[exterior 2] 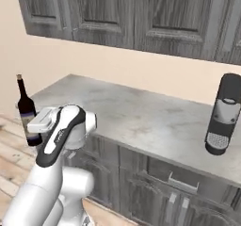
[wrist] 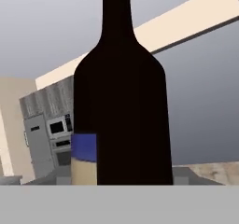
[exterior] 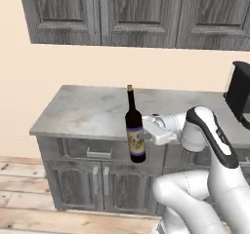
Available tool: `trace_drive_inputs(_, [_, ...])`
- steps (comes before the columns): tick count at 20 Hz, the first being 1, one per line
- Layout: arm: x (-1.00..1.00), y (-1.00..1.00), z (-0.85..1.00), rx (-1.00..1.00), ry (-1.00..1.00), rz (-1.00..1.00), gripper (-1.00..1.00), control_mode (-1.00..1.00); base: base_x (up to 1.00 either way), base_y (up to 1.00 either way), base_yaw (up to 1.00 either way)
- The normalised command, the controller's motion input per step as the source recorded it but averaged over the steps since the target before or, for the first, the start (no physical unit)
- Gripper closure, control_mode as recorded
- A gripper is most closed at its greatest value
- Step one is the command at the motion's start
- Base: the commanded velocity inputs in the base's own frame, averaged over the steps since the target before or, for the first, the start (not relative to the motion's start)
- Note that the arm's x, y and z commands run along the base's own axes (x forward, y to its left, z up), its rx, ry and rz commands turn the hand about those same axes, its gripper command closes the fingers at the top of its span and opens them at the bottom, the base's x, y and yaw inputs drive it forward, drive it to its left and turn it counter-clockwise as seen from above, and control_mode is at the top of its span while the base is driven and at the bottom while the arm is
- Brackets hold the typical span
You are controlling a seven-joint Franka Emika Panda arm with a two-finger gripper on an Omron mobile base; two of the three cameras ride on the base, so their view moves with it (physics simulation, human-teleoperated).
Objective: There is a wine glass and glass cup on the dining counter. Place the wine bottle next to the wine glass and the juice bottle next to the glass cup.
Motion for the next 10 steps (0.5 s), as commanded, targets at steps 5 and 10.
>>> trace_drive_inputs(5, [0.0, 0.0, 0.0, 0.0, 0.0, 0.0, 1.0, 1.0, -0.11, 0.22, 0.99])
trace_drive_inputs(10, [0.0, 0.0, 0.0, 0.0, 0.0, 0.0, 1.0, 1.0, -0.11, 0.17, 1.0])
